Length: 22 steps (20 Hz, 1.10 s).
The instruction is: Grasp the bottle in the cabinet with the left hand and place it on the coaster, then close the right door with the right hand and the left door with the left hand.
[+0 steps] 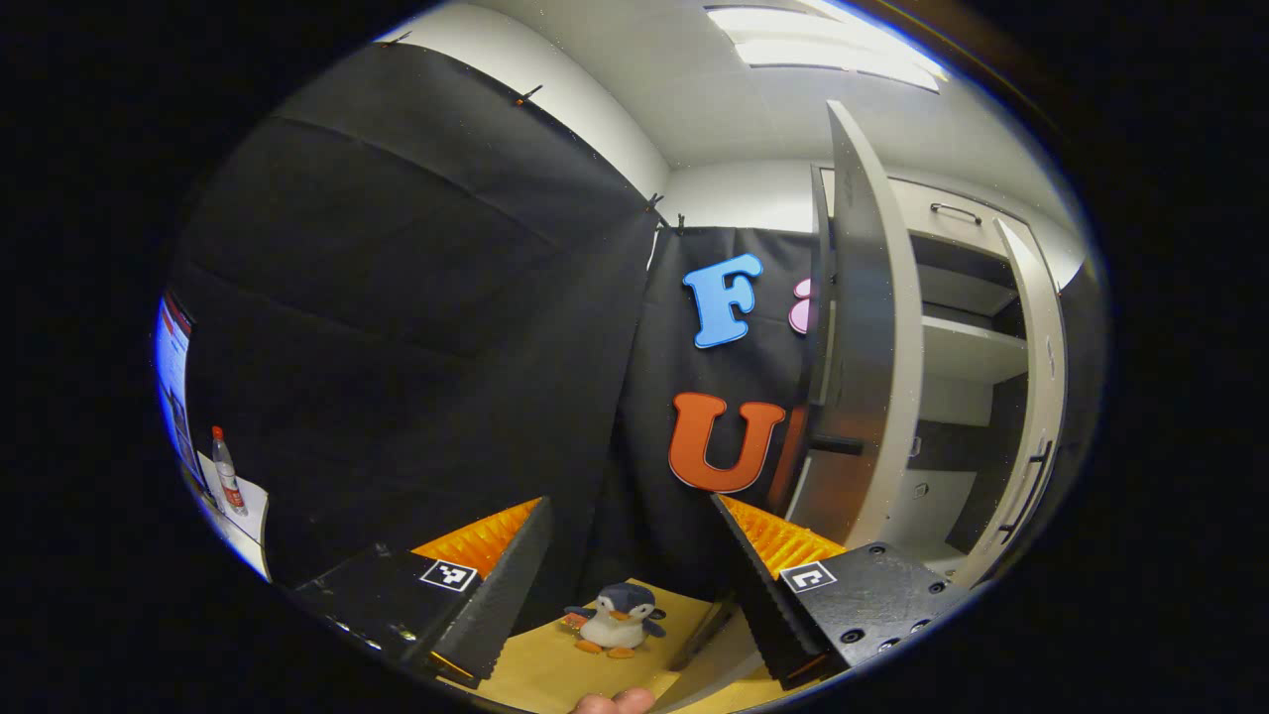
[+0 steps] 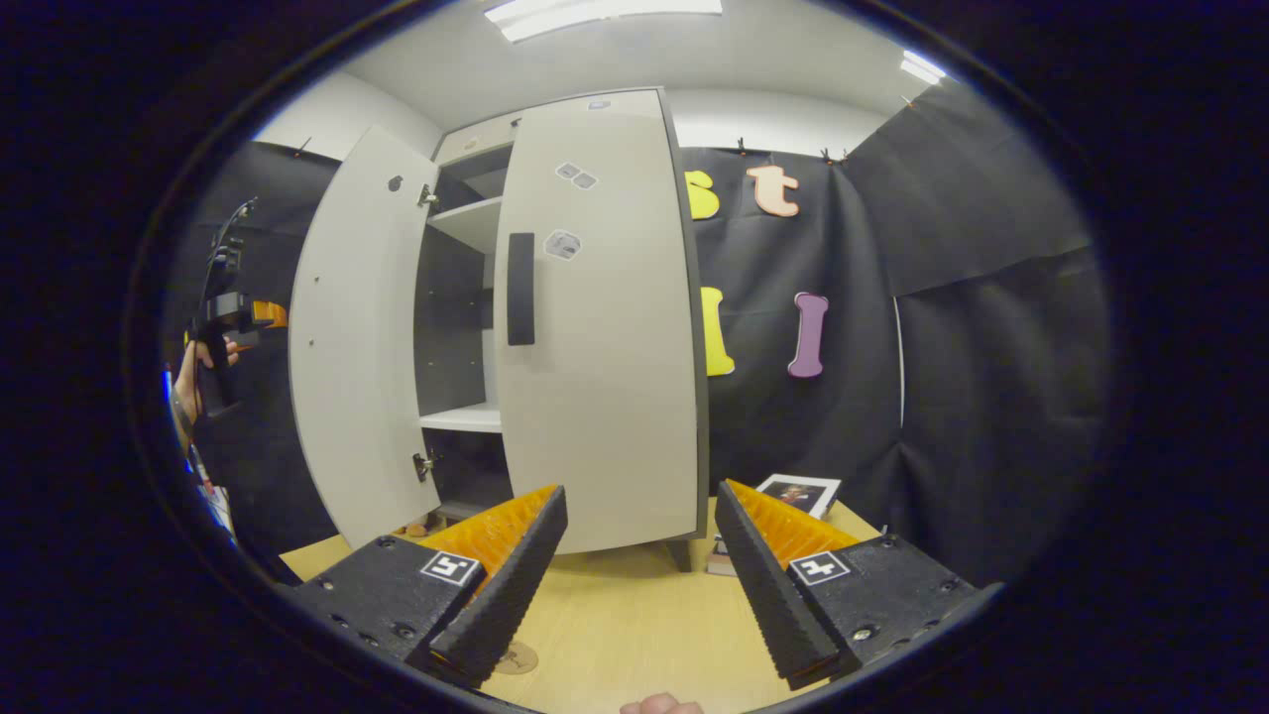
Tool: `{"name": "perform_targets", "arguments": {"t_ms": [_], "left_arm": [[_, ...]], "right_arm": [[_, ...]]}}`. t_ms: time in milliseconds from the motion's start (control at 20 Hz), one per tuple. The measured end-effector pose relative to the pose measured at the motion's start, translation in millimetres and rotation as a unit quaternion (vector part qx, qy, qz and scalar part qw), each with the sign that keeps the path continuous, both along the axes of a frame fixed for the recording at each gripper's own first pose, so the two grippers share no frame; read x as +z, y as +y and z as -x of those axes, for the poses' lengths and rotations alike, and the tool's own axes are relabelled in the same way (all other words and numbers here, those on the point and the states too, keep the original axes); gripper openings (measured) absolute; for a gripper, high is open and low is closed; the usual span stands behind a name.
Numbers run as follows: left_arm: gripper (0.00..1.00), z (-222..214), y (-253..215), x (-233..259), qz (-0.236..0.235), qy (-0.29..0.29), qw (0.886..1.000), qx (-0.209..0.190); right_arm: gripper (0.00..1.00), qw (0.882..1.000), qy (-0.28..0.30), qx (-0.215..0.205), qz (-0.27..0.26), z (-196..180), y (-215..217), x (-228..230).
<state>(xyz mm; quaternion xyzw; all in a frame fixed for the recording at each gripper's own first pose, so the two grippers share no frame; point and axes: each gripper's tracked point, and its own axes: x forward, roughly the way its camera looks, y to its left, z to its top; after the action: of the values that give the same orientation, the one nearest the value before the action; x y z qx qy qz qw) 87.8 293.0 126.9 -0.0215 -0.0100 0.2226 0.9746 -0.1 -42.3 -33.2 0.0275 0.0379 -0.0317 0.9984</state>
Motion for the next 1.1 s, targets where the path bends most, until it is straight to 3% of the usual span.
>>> {"name": "perform_targets", "arguments": {"t_ms": [300,400,450,550,600,700,900,950,1100], "left_arm": [[0.94,-2,-4,-3,0.006,0.002,1.0,-0.005],[1.0,-3,-10,-7,0.014,0.009,1.0,-0.021],[0.94,-5,-19,-6,0.009,0.008,1.0,-0.027],[0.94,-8,-34,-4,-0.006,0.01,0.999,-0.038],[1.0,-9,-44,-4,-0.012,0.012,0.999,-0.047],[0.94,-14,-67,-5,-0.017,0.016,0.997,-0.076],[0.94,-40,-128,-17,-0.005,0.016,0.988,-0.152],[0.99,-47,-139,-19,-0.001,0.018,0.986,-0.165],[0.95,-53,-151,-24,-0.014,0.023,0.985,-0.168]], "right_arm": [[0.99,1.0,0.001,-0.025,0.003,-1,-22,2],[0.99,1.0,0.001,-0.023,-0.001,-5,-23,4],[0.99,1.0,-0.001,-0.021,-0.004,-6,-22,4],[0.99,1.0,-0.002,-0.017,-0.006,-8,-20,4],[0.99,1.0,-0.002,-0.016,-0.006,-8,-19,4],[0.99,1.0,0.0,-0.014,-0.005,-8,-17,3],[0.99,1.0,0.008,-0.02,-0.005,-3,-21,-1],[0.99,1.0,0.008,-0.024,-0.006,0,-26,1],[0.99,0.999,0.006,-0.042,-0.004,4,-38,5]]}}
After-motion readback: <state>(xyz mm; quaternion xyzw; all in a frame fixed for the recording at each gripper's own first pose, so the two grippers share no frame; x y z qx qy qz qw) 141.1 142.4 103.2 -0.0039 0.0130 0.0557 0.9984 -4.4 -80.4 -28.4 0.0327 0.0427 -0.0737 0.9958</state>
